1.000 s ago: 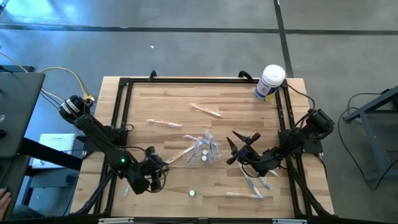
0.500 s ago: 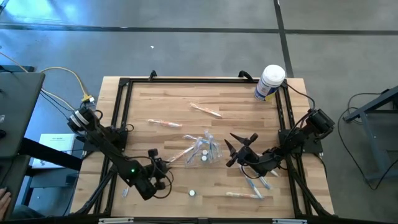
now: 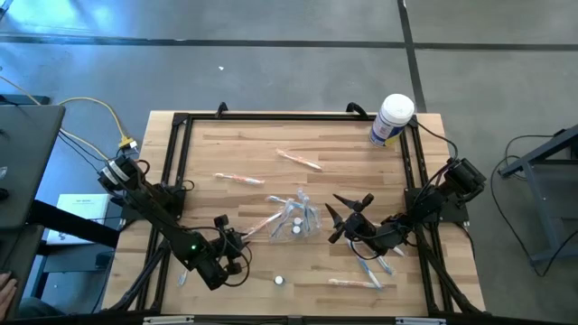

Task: Pick & Place toothbrushing station
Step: Put the orange toothbrush into the transparent organizer

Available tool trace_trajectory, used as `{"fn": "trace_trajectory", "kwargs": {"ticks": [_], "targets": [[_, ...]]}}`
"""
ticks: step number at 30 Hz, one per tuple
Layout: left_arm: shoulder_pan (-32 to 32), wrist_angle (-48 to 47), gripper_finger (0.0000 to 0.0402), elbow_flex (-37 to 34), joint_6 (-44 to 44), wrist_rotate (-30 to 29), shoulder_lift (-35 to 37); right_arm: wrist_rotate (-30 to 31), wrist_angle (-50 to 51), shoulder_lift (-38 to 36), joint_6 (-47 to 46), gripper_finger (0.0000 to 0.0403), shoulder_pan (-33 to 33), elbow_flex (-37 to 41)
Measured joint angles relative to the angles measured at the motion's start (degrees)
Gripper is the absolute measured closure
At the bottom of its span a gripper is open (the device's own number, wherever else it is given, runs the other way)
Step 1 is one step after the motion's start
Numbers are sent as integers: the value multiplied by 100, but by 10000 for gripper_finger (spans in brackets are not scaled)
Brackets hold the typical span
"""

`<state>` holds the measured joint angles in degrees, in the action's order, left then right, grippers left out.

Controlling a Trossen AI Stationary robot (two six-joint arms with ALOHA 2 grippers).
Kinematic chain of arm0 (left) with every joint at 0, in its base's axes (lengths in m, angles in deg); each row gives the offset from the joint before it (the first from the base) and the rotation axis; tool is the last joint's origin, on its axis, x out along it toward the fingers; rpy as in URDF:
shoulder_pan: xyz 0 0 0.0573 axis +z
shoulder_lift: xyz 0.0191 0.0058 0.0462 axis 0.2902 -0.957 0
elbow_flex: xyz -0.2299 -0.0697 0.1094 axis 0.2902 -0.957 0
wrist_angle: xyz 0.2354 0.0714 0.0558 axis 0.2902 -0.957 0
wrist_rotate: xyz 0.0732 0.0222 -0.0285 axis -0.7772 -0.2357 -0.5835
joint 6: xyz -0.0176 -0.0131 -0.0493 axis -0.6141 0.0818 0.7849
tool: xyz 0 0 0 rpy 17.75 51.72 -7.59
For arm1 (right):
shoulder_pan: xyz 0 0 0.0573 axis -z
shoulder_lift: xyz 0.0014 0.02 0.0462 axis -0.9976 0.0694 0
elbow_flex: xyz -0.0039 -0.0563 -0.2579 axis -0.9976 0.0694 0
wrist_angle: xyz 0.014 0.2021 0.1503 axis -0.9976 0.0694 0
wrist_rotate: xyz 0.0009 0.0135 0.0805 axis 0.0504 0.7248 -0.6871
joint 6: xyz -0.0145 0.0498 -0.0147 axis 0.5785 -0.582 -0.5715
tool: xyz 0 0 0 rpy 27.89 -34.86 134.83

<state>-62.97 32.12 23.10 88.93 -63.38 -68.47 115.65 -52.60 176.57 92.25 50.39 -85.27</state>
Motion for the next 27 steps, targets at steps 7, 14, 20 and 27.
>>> {"fn": "trace_trajectory", "kwargs": {"ticks": [7,14,20,27], "targets": [[115,-61,296,-4,133,4,-67,-13,2,0,2,240,0,0],[143,-71,296,-37,276,0,-566,-155,101,0,-17,240,0,0],[161,-48,296,-28,742,-151,-1052,-162,166,-2,-17,240,0,0],[163,-50,305,-19,1008,-183,-1239,-164,167,-2,-17,240,0,0]]}}
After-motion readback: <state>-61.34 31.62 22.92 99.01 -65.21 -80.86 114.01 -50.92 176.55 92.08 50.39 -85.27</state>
